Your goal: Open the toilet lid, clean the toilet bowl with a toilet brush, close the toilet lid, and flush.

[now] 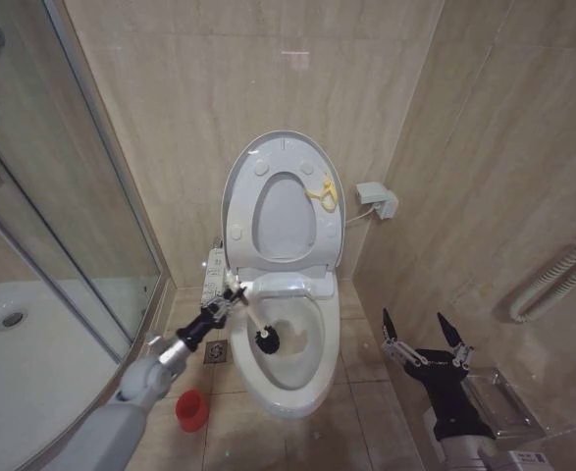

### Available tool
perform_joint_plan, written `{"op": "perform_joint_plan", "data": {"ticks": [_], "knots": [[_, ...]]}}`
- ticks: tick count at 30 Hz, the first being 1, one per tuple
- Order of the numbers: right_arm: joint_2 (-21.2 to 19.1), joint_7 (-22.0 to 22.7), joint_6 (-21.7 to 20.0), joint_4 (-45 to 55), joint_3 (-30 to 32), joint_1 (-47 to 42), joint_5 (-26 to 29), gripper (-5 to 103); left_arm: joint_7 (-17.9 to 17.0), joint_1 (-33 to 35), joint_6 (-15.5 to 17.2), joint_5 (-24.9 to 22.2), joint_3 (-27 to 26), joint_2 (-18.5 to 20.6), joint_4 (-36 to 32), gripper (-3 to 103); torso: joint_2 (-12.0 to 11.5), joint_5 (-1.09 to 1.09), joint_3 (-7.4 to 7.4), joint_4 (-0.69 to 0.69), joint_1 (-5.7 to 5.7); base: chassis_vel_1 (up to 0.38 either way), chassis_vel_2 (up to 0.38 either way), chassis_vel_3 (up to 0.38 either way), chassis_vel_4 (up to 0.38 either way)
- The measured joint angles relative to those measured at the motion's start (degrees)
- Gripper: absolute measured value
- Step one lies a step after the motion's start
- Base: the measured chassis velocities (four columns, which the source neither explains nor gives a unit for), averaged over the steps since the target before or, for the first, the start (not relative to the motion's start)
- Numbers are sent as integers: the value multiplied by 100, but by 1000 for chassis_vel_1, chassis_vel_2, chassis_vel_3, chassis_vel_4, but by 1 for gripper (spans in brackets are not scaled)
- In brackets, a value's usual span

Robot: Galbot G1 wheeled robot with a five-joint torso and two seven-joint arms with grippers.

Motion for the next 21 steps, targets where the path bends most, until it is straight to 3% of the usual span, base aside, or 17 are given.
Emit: {"op": "perform_joint_plan", "data": {"ticks": [7, 10, 21], "knots": [[0, 1, 0, 0, 0, 0, 0, 100, -101, -512, -231, 273, 610, -368, 756, 20, 0, 2, 0, 1, -1, 0, 0, 0, 0], [0, 1, 0, 0, 0, 0, 0, 100, -132, -813, -419, 598, 790, -530, 1185, 20, 0, 2, 0, 0, 0, 0, 0, 0, 0], [0, 1, 0, 0, 0, 0, 0, 100, -132, -1103, -548, 1441, 913, -602, 1682, 20, 0, 1, 0, 1, -1, 0, 0, 0, 0]]}}
